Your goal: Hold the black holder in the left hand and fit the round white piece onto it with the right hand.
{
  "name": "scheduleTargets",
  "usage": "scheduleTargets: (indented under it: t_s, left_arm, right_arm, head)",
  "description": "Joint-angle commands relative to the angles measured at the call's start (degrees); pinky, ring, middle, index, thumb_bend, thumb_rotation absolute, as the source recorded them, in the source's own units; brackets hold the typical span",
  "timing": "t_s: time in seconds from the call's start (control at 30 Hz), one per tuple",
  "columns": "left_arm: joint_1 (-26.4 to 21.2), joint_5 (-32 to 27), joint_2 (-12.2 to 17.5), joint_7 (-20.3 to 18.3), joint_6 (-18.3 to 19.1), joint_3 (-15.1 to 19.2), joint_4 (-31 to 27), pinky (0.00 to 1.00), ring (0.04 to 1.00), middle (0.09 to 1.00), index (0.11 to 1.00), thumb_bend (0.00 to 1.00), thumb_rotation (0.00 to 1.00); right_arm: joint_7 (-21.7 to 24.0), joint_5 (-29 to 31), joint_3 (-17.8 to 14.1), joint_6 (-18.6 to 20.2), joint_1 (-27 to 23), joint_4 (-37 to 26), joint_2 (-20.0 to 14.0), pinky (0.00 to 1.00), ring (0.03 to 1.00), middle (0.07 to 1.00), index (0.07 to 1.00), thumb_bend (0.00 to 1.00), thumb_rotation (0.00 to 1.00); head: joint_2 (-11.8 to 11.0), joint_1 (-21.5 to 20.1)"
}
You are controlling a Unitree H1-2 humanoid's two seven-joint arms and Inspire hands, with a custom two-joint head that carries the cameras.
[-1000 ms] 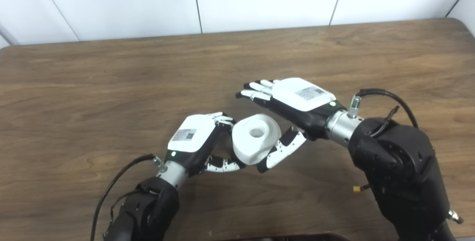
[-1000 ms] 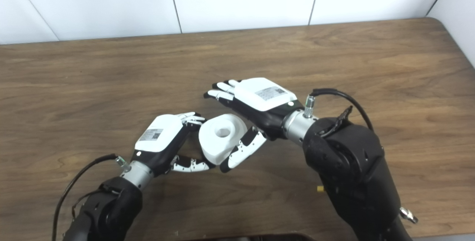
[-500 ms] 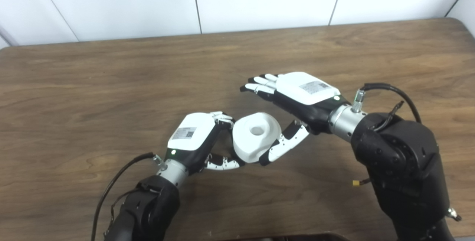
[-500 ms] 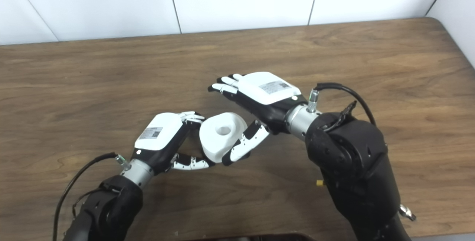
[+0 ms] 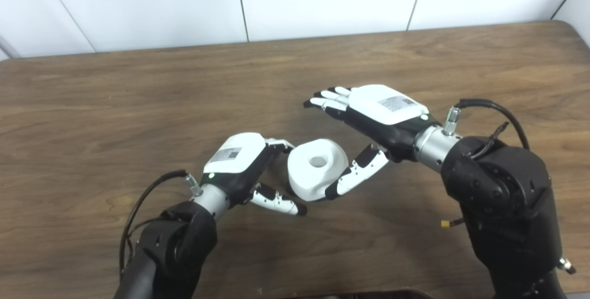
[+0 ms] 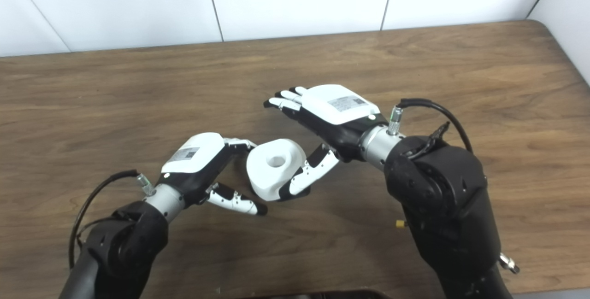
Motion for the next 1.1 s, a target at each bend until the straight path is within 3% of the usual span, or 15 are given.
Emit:
scheduleTargets:
  t_s: [0.0, 0.2, 0.57, 0.67, 0.8, 1.0, 1.07]
  left_arm:
    - [1.8, 0.8, 1.0, -7.2, 2.7, 0.5, -0.2, 0.75, 0.872, 0.839, 0.808, 1.00, 0.29]
    - [1.2, 3.5, 0.4, -14.8, 2.7, 3.7, -3.6, 0.73, 0.871, 0.850, 0.857, 1.00, 0.27]
    - [1.1, 4.4, 4.1, -18.3, 1.5, 9.0, -8.1, 0.79, 0.876, 0.849, 0.856, 1.00, 0.27]
    - [1.8, 2.6, 5.1, -16.3, 0.7, 11.0, -8.3, 0.80, 0.882, 0.863, 0.864, 1.00, 0.27]
    - [3.4, -1.3, 5.1, -13.6, 1.6, 14.8, -9.0, 0.77, 0.901, 0.898, 0.894, 1.00, 0.26]
    - [7.0, -7.7, 3.7, -6.6, 1.3, 20.0, -9.7, 0.78, 0.899, 0.905, 0.887, 1.00, 0.23]
    - [8.7, -10.4, 2.7, -0.9, -1.2, 22.2, -8.7, 0.77, 0.886, 0.888, 0.859, 0.97, 0.25]
  right_arm:
    - [-0.6, 0.4, -0.8, -0.1, -2.1, -0.8, 0.1, 1.00, 1.000, 0.975, 0.948, 1.00, 0.51]
    - [-0.9, 0.7, -1.0, 0.0, -2.1, -0.2, 0.2, 1.00, 1.000, 0.974, 0.951, 1.00, 0.50]
    - [-0.1, 2.1, -1.6, 0.5, -2.3, 0.3, -0.9, 1.00, 1.000, 0.983, 0.957, 1.00, 0.51]
    - [0.3, 3.1, -2.2, 1.1, -2.2, 0.5, -1.9, 1.00, 1.000, 0.995, 0.974, 1.00, 0.61]
    - [-1.9, 5.7, -4.2, 2.1, 0.2, 1.0, -2.9, 1.00, 1.000, 0.997, 0.987, 0.89, 0.90]
    - [-6.6, 9.8, -7.4, 3.2, 4.5, 1.4, -3.9, 0.97, 1.000, 0.995, 0.992, 0.85, 1.00]
    - [-9.9, 11.3, -9.2, 3.1, 6.7, 1.9, -4.0, 0.92, 1.000, 0.987, 0.989, 0.84, 1.00]
  head:
    - [0.1, 0.0]
    - [0.0, 0.4]
    - [-0.1, 0.7]
    - [-0.2, 0.8]
    - [-0.3, 1.0]
    - [-0.3, 1.0]
    - [-0.2, 1.2]
